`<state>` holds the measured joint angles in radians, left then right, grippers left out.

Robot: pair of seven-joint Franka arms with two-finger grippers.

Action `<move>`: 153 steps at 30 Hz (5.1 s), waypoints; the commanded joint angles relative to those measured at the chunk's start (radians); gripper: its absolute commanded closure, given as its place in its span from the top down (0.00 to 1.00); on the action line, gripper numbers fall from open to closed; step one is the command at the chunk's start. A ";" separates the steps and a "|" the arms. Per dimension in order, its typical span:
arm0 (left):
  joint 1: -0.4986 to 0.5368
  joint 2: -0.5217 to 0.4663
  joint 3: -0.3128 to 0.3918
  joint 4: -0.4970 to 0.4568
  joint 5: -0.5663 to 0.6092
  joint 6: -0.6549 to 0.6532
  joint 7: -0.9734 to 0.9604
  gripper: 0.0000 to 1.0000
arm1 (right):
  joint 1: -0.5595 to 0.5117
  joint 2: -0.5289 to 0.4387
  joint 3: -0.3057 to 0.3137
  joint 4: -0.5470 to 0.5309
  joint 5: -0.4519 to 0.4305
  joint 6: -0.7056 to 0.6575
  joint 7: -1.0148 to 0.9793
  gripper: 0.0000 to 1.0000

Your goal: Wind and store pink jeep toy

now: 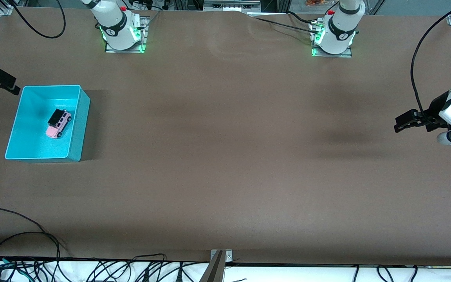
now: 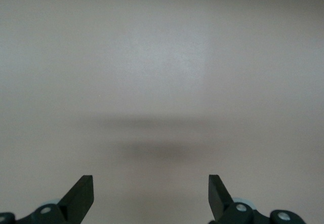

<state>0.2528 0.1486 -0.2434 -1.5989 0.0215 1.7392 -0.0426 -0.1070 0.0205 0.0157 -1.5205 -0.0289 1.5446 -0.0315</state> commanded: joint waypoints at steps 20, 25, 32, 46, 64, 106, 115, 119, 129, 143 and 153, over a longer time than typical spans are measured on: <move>0.006 -0.012 0.001 -0.015 -0.018 0.011 0.024 1.00 | 0.041 -0.025 0.024 -0.081 0.009 0.169 -0.050 1.00; 0.006 -0.012 0.001 -0.015 -0.017 0.011 0.024 1.00 | 0.041 -0.017 0.024 -0.072 0.012 0.160 -0.056 1.00; 0.006 -0.011 0.001 -0.015 -0.017 0.017 0.026 1.00 | 0.035 -0.010 0.020 -0.055 0.014 0.158 -0.056 1.00; 0.005 -0.012 0.001 -0.009 -0.014 0.026 0.027 1.00 | 0.041 0.004 0.026 -0.056 0.020 0.161 -0.039 1.00; 0.003 -0.012 0.001 -0.001 -0.011 0.037 0.036 1.00 | 0.035 0.016 0.020 -0.053 0.156 0.161 -0.041 1.00; -0.017 -0.001 -0.001 0.033 -0.014 0.040 0.033 1.00 | 0.033 0.009 0.010 -0.041 0.076 0.072 -0.030 1.00; -0.061 -0.001 0.016 0.046 -0.011 0.042 0.032 1.00 | 0.033 0.009 0.013 -0.043 0.076 0.071 -0.028 1.00; -0.098 -0.003 0.042 0.051 0.008 0.040 0.029 1.00 | 0.033 0.009 0.013 -0.043 0.076 0.071 -0.028 1.00; -0.147 -0.006 0.075 0.051 0.017 0.039 0.024 1.00 | 0.033 0.007 0.013 -0.041 0.076 0.057 -0.028 1.00; -0.162 -0.006 0.092 0.053 0.017 0.040 0.024 1.00 | 0.033 0.007 0.012 -0.041 0.076 0.055 -0.028 1.00; -0.162 -0.006 0.087 0.053 0.017 0.039 0.024 1.00 | 0.033 0.007 0.013 -0.041 0.076 0.055 -0.028 1.00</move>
<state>0.1016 0.1483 -0.1630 -1.5584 0.0247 1.7855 -0.0317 -0.0711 0.0335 0.0250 -1.5739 0.0613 1.6206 -0.0653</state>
